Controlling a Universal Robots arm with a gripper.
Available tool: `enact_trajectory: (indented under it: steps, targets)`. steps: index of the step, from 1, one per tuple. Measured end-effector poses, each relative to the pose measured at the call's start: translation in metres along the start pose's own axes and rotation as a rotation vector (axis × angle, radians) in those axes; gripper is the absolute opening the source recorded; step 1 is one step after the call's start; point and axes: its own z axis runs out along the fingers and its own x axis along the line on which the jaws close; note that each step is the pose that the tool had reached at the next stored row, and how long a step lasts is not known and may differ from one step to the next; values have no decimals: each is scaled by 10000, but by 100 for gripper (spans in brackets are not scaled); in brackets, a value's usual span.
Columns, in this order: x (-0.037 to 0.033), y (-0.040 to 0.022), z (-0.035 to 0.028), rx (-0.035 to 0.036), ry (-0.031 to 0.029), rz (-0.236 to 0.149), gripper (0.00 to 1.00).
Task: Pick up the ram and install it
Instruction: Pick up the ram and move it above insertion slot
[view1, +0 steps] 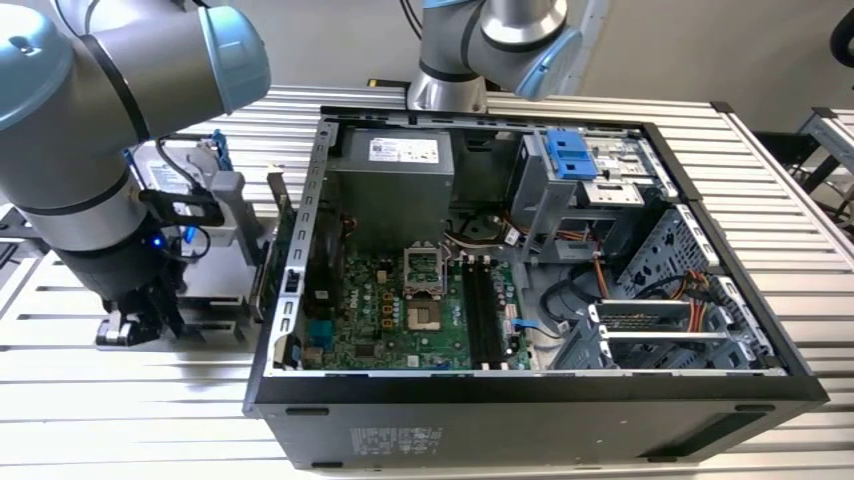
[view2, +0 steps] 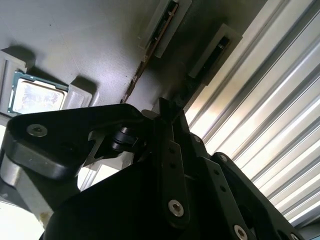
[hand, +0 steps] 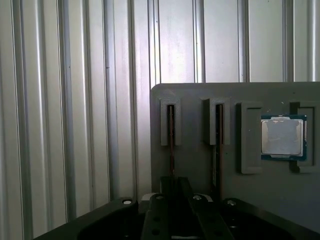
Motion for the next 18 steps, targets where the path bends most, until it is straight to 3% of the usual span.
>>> enact_trajectory:
  steps: [18]
  targets:
    - [0,0,7,0,11,0,0]
